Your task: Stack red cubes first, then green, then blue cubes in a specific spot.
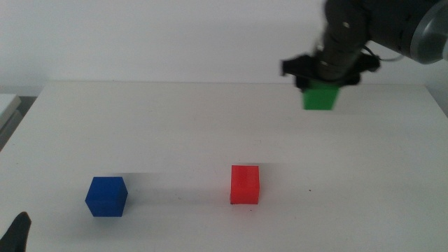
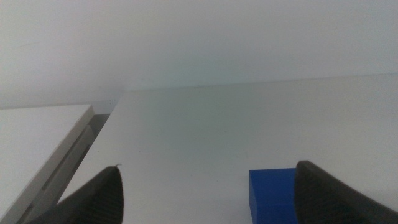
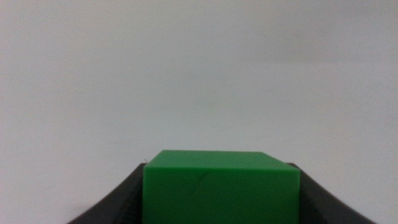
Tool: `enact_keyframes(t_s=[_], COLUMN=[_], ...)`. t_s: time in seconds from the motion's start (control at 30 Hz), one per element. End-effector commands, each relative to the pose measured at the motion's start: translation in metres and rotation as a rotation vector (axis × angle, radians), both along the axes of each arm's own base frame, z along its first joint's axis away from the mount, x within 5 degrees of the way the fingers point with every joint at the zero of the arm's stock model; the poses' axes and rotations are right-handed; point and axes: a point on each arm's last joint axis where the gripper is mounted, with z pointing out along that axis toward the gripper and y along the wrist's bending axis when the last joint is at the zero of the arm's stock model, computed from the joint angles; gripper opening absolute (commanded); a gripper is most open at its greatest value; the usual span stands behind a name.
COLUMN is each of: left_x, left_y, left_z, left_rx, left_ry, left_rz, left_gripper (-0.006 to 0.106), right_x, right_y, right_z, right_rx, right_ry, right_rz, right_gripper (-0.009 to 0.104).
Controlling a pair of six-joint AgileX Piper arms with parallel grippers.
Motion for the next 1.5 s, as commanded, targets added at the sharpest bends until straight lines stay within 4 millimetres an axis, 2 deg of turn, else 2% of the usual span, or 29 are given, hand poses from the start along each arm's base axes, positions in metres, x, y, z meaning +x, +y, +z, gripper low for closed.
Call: enact_keyframes(t_s=[0.0,0.2,0.4,0.77,1.47], left_x=[0.000,0.000,0.000,0.000,0.000], left_y=[0.000,0.000,0.000,0.000,0.000], left_z=[0.001,0.001,0.001,0.001,0.001], left_rx=[-0.002,-0.005,-0.005,-0.005,-0.005], left_ry=[-0.017,-0.017,-0.017,-0.017,-0.017], left_rz=[0.000,0.000,0.000,0.000,0.000], left_gripper=[0.094,0.094,0.094,0.094,0.094], right_x=[-0.020,-0.063,-0.078,-0.091,-0.081], right_y=[0.023,0.087,0.113,0.122,0.127], right_z=[0.011,-0.001,-0.021,-0.045,-0.066], right_rx=[-0.010,0.026,0.008,-0.025,0.008], right_ry=[-0.024,0.028,0.069,0.113,0.060], right_rz=[-0.009,0.021,0.041,0.007,0.044], right_gripper=[0.004,0.004,0.004,0.004,0.004])
